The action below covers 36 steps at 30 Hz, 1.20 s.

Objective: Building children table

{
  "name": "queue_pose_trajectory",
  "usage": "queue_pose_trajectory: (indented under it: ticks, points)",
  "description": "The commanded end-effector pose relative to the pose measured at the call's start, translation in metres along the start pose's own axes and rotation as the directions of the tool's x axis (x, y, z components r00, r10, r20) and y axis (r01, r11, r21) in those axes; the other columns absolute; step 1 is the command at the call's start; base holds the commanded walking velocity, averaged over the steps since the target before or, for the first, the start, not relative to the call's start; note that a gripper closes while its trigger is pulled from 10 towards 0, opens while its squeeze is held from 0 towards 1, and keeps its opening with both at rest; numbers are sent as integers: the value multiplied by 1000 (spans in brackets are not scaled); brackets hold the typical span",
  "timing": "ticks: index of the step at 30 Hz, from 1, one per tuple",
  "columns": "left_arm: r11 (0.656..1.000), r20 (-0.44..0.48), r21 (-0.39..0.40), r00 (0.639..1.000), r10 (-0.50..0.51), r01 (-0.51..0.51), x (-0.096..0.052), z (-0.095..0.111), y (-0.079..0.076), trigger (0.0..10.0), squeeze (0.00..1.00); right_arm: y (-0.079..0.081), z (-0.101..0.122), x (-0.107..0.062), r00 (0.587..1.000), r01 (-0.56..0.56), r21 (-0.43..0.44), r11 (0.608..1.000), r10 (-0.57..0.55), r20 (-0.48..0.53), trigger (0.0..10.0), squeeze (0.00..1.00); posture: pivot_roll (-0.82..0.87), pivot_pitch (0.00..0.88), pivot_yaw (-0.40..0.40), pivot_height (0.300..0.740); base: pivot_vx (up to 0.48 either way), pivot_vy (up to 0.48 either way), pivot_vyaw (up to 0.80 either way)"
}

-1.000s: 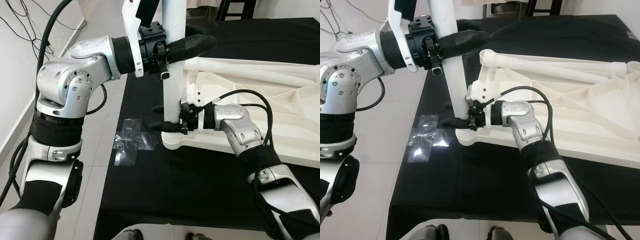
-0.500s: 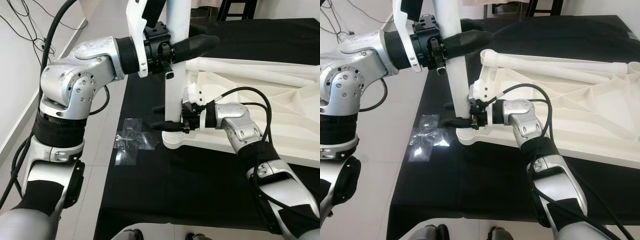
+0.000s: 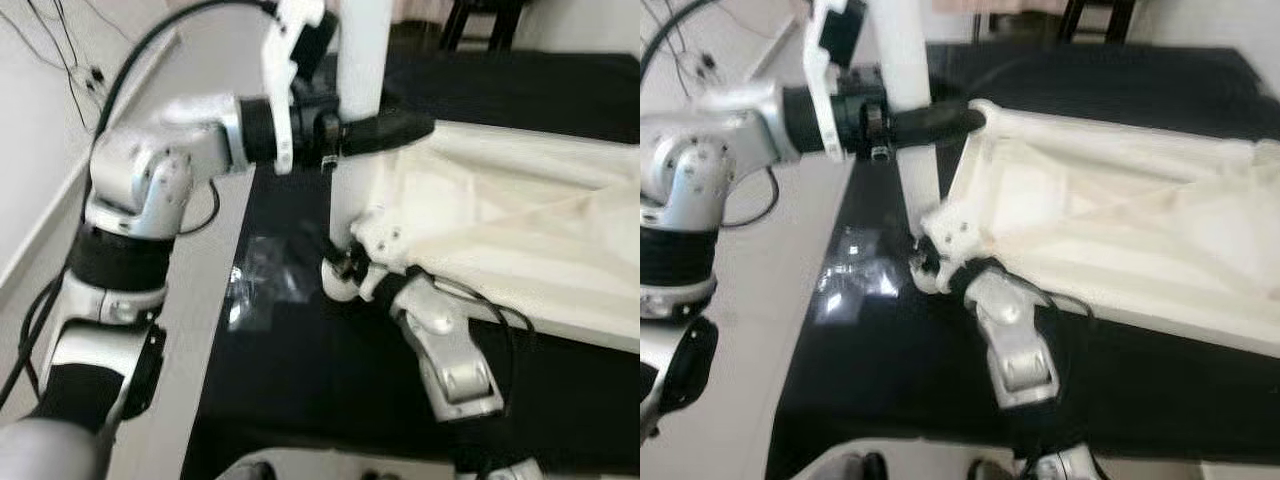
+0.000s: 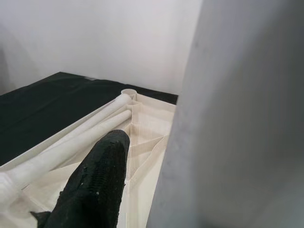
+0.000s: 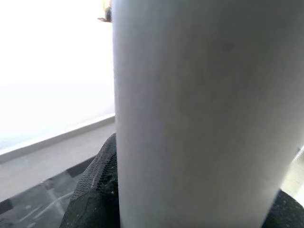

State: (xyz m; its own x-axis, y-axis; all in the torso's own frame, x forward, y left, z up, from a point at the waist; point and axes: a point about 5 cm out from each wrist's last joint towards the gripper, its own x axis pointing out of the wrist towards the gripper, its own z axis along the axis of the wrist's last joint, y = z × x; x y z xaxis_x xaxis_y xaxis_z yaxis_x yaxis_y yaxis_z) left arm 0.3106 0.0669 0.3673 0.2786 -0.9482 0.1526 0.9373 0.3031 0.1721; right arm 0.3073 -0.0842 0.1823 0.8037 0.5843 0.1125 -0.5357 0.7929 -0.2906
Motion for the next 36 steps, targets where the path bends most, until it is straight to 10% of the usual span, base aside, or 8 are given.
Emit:
queue_pose_trajectory:
  ticks: [1, 9, 13, 17, 22, 25, 31, 36]
  points:
    - [1000, -16, 5, 1000, -4, 4, 5, -2, -3, 10000, 0, 23, -33, 1, 976, -113, -25, 993, 106, -191, 0, 0, 31, 188, 48, 740, 0, 0, 0]
    - [1000, -10, 14, 1000, 5, -5, 7, 1, -2, 10000, 0, 12, -22, 10, 982, -78, -77, 994, 64, -177, 0, 0, 28, 179, 43, 740, 0, 0, 0]
    - [1000, -14, 9, 1000, -6, 6, 5, 0, -3, 0, 0, 17, -18, 6, 982, -25, -91, 996, 7, -191, 0, 0, 29, 177, 44, 740, 0, 0, 0]
    - [1000, -18, 11, 1000, -11, 11, 5, 0, -3, 0, 0, 19, -16, 7, 982, -22, -91, 996, 5, -188, 0, 0, 30, 175, 47, 740, 0, 0, 0]
    - [1000, -20, 16, 1000, -16, 17, 6, 0, -2, 0, 0, 13, -13, 10, 982, -6, -52, 999, -4, -188, 10000, 0, 29, 174, 48, 740, 0, 0, 0]
    - [1000, -20, 18, 1000, -17, 17, 6, 0, -2, 0, 0, 9, -5, 14, 986, -95, 15, 995, 96, -136, 10000, 1000, 32, 175, 48, 740, 0, 0, 0]
    - [1000, -18, 19, 1000, -19, 20, 7, 1, -3, 0, 0, -14, 14, 18, 944, -330, 34, 943, 331, -11, 10000, 922, 32, 179, 50, 740, 0, 0, 0]
    - [1000, -21, 18, 1000, -23, 24, 8, 0, -3, 0, 0, -47, 35, 22, 844, -537, -20, 844, 537, 7, 10000, 0, 39, 184, 53, 740, 0, 0, 0]
